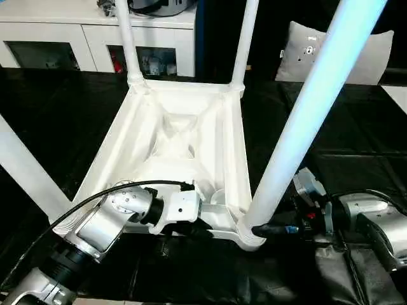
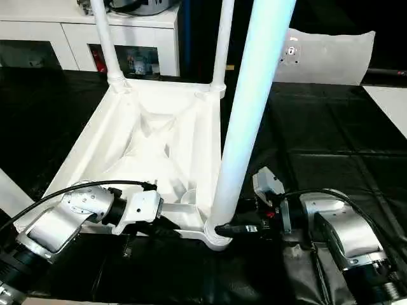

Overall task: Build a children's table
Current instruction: Rotate leg to tighten

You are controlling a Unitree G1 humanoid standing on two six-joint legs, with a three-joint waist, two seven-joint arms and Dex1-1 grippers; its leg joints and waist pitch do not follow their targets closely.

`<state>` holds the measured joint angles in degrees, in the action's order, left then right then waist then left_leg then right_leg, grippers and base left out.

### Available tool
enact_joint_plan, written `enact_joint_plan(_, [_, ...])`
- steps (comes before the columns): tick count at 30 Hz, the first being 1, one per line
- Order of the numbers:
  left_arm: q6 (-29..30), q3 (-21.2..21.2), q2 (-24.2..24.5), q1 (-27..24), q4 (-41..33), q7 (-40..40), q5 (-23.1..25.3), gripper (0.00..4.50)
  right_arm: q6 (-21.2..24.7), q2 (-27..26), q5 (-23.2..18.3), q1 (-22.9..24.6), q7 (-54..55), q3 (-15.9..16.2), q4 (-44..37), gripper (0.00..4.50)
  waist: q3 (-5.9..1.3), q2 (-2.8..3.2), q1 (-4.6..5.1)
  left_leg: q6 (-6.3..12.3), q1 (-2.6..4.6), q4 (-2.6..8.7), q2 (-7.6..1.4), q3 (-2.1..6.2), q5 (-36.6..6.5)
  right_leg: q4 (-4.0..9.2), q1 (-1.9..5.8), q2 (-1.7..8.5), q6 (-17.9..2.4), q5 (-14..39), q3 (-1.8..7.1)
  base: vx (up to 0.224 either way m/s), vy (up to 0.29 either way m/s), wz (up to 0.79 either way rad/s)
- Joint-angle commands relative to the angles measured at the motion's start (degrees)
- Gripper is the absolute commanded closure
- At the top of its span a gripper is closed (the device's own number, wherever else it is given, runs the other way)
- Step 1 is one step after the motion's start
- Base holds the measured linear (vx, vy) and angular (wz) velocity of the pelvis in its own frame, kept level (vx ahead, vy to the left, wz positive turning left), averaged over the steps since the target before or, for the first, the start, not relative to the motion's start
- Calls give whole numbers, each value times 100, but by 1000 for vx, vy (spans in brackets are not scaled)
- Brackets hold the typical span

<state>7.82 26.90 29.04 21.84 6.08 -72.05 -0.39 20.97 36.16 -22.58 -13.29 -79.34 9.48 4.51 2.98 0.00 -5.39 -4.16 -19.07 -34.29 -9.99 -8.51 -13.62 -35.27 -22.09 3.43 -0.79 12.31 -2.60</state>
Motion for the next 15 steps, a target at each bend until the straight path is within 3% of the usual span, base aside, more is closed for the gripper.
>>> enact_joint_plan(1, [384, 17, -195, -117, -141, 329, -58, 450, 289, -86, -306, 322, 111, 12, -477, 246, -272, -81, 7, 621, -65, 380, -314, 13, -35, 334, 300, 471, -1571, 248, 288, 0, 0, 0])
enact_joint_plan(4, [803, -150, -420, -230, -350, 667, -207, 450, 451, -224, -444, 588, 484, -77, -848, 248, -275, -81, -8, 637, -60, 383, -319, 21, 13, 328, 290, 469, -1583, 171, 281, 0, 0, 0])
enact_joint_plan(9, [1158, -241, -705, -354, -577, 1043, -255, 450, 583, -552, -301, 819, 1213, -142, -1108, 248, -208, -86, 54, 421, -71, 432, -295, 21, -443, 458, 272, 469, -1284, 1205, 285, 0, 0, 0])
enact_joint_plan(12, [1533, -269, -1158, -464, -727, 1608, -179, 450, 705, -1230, 56, 966, 2468, -262, -1192, 249, -182, -75, 140, 277, -92, 468, -274, 35, -630, 511, 260, 459, -1058, 1708, 282, 0, 0, 0])
enact_joint_plan(15, [1858, -238, -1767, -484, -687, 2315, -24, 450, 792, -2052, 583, 968, 3916, -329, -1151, 251, -176, -70, 316, 124, -114, 492, -242, 57, -781, 574, 238, 434, -817, 2193, 266, 0, 0, 0])
